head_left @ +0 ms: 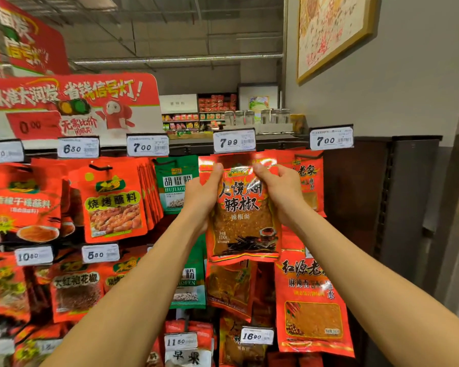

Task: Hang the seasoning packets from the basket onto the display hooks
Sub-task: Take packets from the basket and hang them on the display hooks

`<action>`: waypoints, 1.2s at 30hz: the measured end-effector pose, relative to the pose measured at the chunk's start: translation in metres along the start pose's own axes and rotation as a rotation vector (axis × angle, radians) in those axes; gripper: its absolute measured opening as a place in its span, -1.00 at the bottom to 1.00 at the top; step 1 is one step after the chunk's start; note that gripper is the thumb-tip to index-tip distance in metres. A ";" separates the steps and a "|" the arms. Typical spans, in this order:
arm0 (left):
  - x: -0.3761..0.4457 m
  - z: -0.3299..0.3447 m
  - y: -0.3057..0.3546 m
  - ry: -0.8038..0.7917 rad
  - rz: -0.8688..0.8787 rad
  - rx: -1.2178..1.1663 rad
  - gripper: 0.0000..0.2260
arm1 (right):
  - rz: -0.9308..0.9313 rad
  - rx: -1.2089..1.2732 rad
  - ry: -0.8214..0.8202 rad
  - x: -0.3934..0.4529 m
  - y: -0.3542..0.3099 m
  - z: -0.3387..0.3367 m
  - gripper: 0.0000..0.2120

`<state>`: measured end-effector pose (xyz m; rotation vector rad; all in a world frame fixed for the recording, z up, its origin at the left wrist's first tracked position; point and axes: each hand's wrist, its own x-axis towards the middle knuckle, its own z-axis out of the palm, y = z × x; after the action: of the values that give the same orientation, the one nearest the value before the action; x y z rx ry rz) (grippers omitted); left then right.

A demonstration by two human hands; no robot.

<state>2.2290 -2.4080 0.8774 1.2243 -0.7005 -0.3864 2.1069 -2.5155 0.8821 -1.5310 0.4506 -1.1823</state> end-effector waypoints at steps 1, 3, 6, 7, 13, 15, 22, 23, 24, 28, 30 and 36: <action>0.005 0.000 0.001 0.018 0.019 0.020 -0.69 | 0.014 -0.007 0.022 0.003 -0.001 0.003 -0.73; 0.014 0.002 0.004 0.041 0.052 0.042 -0.74 | 0.042 -0.015 0.047 0.010 -0.001 0.005 -0.76; 0.022 0.003 0.003 0.045 0.062 0.049 -0.75 | 0.043 -0.028 0.076 0.016 0.002 0.007 -0.80; 0.024 0.004 0.002 0.043 0.064 0.044 -0.75 | 0.039 -0.031 0.086 0.017 0.003 0.008 -0.79; 0.037 0.005 -0.003 0.081 0.050 0.071 -0.76 | 0.019 -0.066 0.161 0.025 0.011 0.011 -0.74; 0.040 0.007 -0.007 0.116 0.045 0.117 -0.70 | 0.047 -0.092 0.141 0.031 0.016 0.012 -0.75; 0.028 -0.035 -0.030 -0.132 0.043 0.184 -0.67 | 0.088 -0.277 -0.171 0.017 0.038 -0.023 -0.78; 0.026 -0.040 -0.036 -0.148 0.081 0.224 -0.70 | 0.068 -0.306 -0.184 0.016 0.041 -0.026 -0.80; 0.027 -0.041 -0.040 -0.134 0.104 0.257 -0.71 | 0.044 -0.336 -0.174 0.019 0.044 -0.025 -0.79; 0.059 -0.022 -0.048 0.059 0.100 0.334 -0.72 | 0.058 -0.447 -0.053 0.056 0.053 -0.011 -0.77; 0.081 -0.012 -0.056 0.116 0.077 0.327 -0.67 | 0.106 -0.474 -0.023 0.080 0.062 -0.006 -0.75; 0.133 0.010 -0.067 0.283 -0.002 0.497 -0.73 | 0.133 -0.634 0.064 0.126 0.081 0.004 -0.68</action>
<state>2.3260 -2.5186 0.8523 1.7094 -0.5651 -0.0311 2.1885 -2.6399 0.8653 -1.9588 1.0260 -1.0342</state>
